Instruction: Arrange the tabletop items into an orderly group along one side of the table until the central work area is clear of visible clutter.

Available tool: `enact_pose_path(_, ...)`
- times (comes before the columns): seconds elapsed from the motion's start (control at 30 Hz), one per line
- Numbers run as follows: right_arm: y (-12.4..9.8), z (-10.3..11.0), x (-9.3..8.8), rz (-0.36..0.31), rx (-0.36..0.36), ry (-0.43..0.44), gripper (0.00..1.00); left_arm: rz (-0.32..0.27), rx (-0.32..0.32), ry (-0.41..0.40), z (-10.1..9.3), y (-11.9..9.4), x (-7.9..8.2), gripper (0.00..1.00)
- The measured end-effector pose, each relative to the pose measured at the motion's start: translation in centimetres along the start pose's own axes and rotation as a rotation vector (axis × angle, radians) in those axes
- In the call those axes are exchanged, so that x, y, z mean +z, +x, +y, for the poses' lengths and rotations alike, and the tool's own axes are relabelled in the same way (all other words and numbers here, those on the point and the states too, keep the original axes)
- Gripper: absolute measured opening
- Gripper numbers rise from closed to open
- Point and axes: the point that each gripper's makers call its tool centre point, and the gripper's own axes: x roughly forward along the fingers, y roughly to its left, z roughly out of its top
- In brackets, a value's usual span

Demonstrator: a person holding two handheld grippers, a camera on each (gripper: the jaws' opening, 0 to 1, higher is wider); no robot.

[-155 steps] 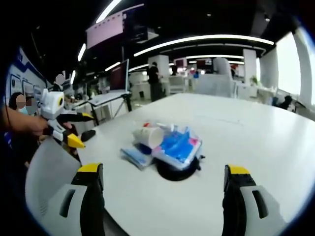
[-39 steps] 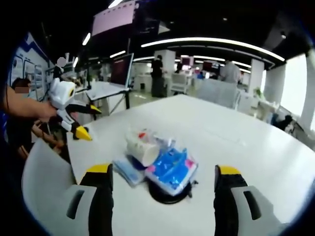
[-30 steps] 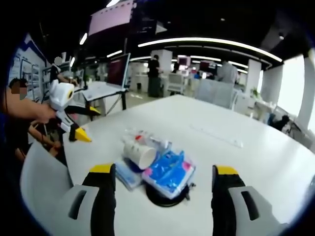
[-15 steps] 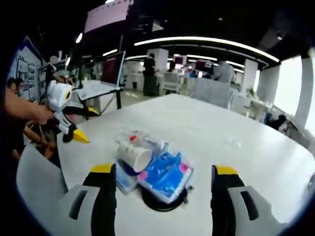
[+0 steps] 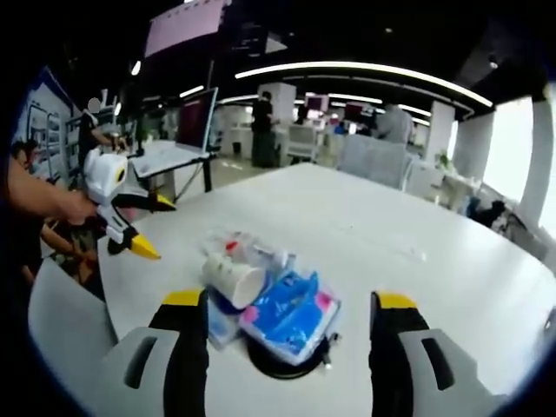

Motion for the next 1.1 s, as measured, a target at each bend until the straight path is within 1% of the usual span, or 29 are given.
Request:
enact_pose_path(0.3, 1.6, 0.0, 0.6, -0.019, 0.049, -0.006, 0.69, 0.002, 0.026, 0.018, 0.6, 0.3, 0.2, 0.83)
enact_pose_path(0.57, 2.4, 0.3, 0.2, -0.011, 0.075, -0.014, 0.66, 0.009, 0.036, 0.026, 0.9, 0.6, -0.1, 0.81)
enact_pose_path(0.77, 2.8, 0.2, 0.3, -0.010, 0.081, -0.013, 0.63, 0.006, 0.029, 0.026, 0.8, 1.3, 0.0, 0.81)
enact_pose_path(1.1, 3.5, 0.0, 0.2, 0.001, 0.094, -0.011, 0.59, 0.007, 0.008, 0.058, 0.4, 2.6, 0.5, 0.79)
